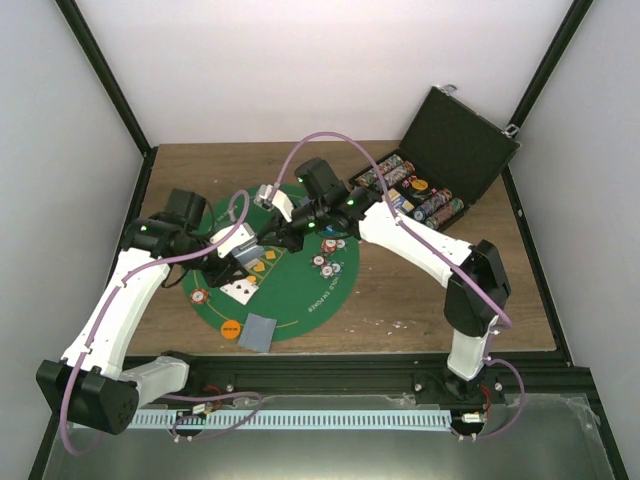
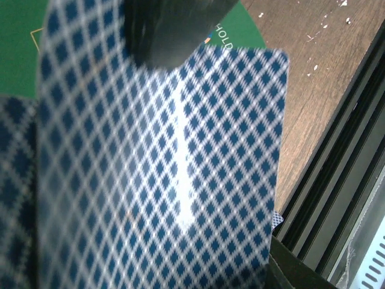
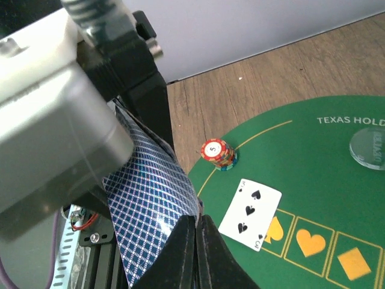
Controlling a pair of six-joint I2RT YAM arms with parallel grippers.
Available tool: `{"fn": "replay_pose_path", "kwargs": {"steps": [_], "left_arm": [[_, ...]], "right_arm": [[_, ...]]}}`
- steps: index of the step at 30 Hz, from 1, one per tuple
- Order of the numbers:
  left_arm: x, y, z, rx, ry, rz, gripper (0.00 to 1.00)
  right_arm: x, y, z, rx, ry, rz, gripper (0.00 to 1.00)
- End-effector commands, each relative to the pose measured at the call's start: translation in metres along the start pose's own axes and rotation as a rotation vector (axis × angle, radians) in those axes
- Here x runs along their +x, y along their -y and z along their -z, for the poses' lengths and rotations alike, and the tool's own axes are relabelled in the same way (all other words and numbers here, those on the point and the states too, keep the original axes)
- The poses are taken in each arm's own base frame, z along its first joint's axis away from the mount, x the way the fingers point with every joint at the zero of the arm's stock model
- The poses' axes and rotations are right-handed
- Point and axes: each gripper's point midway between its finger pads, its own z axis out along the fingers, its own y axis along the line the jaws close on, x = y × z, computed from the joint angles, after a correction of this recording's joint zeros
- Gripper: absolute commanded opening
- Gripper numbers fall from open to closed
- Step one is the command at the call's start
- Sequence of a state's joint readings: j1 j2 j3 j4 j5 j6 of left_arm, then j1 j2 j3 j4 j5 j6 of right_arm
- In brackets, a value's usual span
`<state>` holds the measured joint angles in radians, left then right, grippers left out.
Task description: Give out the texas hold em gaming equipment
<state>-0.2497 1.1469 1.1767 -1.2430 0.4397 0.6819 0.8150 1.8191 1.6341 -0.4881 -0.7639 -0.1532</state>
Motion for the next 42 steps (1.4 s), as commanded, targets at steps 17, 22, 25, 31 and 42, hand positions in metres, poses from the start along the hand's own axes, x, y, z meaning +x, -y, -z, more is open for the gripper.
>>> {"fn": "replay_pose_path", "kwargs": {"steps": [17, 22, 25, 31, 42], "left_arm": [[0.000, -0.002, -0.002, -0.022, 0.027, 0.045, 0.33], [0.003, -0.024, 0.002, -0.105, 0.038, 0.131, 0.32], [0.007, -0.041, 0.008, -0.158, 0.054, 0.212, 0.32], [0.018, -0.070, 0.020, -0.259, 0.076, 0.348, 0.32], [0.020, -0.086, 0.038, -0.342, 0.105, 0.393, 0.33]], "right_arm": [[-0.015, 0.008, 0.082, 0.150, 0.103, 0.045, 0.01], [-0.013, 0.024, 0.092, 0.262, 0.094, 0.046, 0.01], [0.000, 0.060, 0.099, 0.454, 0.042, 0.027, 0.01], [0.022, 0.132, 0.091, 0.797, -0.122, 0.149, 0.01], [0.011, 0.144, -0.047, 0.872, -0.174, 0.771, 0.01]]}}
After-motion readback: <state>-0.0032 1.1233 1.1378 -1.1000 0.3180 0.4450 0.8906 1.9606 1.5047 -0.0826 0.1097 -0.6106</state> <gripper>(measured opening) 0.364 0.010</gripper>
